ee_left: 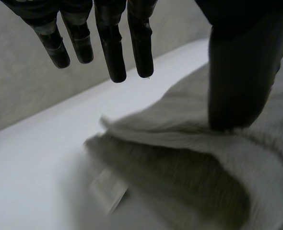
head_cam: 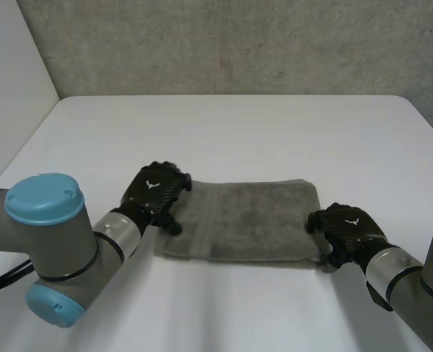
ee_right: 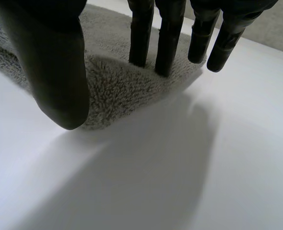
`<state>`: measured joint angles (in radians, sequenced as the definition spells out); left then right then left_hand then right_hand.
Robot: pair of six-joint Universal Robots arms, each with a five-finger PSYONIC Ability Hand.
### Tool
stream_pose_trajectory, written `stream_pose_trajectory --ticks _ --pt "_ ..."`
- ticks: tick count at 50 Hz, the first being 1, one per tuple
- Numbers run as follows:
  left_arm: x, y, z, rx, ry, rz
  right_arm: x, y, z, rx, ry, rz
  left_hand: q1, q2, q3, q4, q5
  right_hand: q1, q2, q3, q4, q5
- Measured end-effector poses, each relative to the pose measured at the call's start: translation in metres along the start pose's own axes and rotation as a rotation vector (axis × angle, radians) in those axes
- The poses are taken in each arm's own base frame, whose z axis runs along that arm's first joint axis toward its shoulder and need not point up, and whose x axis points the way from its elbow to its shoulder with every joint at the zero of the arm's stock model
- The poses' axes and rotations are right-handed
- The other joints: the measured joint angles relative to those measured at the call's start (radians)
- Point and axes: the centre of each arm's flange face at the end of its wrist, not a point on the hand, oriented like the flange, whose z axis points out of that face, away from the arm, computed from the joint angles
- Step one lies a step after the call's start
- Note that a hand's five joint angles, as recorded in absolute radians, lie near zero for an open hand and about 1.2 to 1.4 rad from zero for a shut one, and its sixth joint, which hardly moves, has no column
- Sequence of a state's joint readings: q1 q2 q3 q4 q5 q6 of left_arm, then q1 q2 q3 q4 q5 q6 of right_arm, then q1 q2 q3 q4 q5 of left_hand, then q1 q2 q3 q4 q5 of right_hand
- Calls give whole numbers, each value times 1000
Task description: Fold the towel.
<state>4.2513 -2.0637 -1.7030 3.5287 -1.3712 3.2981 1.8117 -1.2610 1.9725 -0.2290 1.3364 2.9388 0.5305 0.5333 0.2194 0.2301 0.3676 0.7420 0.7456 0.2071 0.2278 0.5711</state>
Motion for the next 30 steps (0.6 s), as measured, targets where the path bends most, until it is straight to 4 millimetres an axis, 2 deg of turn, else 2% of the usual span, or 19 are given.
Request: stream_pose_trajectory --ticks 2,5,7,14,18,23,25,28,30 --pt "-4 4 -2 -34 -49 10 0 0 3 13 -2 -4 2 0 0 0 2 233 210 0 0 218" --pt "-5 5 -6 -53 -80 14 0 0 6 27 -2 -10 2 0 0 0 2 432 419 0 0 460" --pt "-4 4 -9 -58 -87 15 1 -2 7 38 2 -17 2 0 0 0 2 476 529 0 0 542" --pt "1 -2 -25 -58 -83 11 5 -26 7 133 21 -72 2 0 0 0 2 500 542 0 0 550" --pt "0 -8 -33 -48 -88 7 -2 -47 6 204 7 -129 2 0 0 0 2 507 542 0 0 552" --pt "-9 -23 -42 -8 -124 2 -37 -74 3 301 -76 -228 2 0 0 0 1 514 542 0 0 556" --pt "-19 -33 -46 23 -156 -2 -60 -83 1 336 -132 -270 2 0 0 0 0 518 548 0 0 556" --pt "-30 -44 -50 58 -192 -9 -84 -88 0 362 -189 -303 2 -1 0 0 -3 519 550 0 0 556" --pt "-44 -57 -55 100 -239 -22 -111 -90 -1 385 -255 -334 1 -2 0 0 -9 525 550 0 0 556"
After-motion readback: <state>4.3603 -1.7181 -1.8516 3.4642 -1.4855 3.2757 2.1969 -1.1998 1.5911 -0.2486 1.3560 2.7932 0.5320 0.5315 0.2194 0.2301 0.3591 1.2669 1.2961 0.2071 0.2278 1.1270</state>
